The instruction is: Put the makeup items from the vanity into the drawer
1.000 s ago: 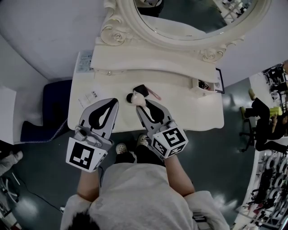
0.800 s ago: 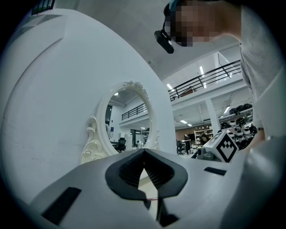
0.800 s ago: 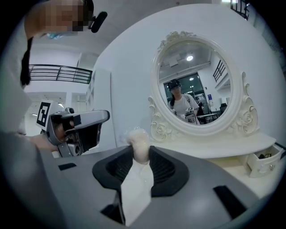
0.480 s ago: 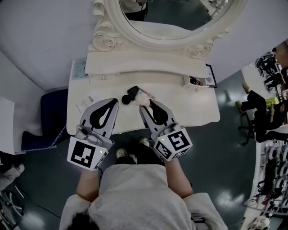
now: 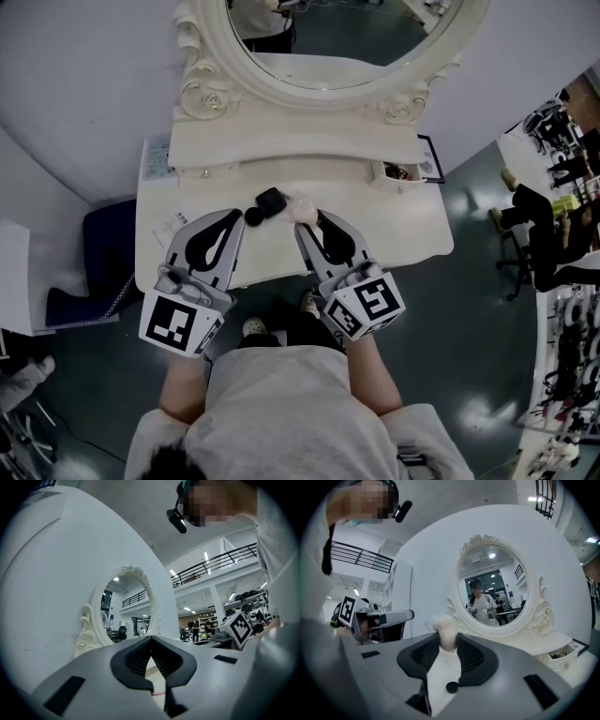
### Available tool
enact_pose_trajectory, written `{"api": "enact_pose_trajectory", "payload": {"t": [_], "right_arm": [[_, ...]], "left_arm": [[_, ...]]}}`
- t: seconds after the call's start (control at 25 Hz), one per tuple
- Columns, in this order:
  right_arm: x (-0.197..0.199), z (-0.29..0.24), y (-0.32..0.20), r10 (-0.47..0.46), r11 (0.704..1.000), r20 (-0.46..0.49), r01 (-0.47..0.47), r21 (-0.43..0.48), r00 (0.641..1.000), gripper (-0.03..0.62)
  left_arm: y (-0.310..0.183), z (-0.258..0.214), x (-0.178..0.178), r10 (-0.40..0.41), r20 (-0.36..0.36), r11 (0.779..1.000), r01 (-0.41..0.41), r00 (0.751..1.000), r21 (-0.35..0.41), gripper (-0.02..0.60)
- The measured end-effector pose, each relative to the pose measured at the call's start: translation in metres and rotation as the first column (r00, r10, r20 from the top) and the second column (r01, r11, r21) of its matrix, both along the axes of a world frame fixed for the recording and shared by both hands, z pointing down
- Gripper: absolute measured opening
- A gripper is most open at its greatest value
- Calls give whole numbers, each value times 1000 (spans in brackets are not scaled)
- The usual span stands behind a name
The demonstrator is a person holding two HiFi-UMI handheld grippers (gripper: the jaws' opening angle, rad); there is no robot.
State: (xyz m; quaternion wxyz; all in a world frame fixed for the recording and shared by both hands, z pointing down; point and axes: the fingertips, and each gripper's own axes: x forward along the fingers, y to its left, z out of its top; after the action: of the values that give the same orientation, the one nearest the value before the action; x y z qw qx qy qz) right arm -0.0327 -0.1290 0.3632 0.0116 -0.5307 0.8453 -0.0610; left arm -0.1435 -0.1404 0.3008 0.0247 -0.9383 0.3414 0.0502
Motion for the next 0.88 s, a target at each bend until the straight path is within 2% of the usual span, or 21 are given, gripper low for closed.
{"api": "enact_pose_trajectory", "payload": {"t": [0.88], "right_arm": [[142, -5, -4, 91, 996, 13, -91, 13, 996, 120]], "left_arm": [[-13, -10, 133, 71, -25, 997, -70, 997, 15, 14]]}}
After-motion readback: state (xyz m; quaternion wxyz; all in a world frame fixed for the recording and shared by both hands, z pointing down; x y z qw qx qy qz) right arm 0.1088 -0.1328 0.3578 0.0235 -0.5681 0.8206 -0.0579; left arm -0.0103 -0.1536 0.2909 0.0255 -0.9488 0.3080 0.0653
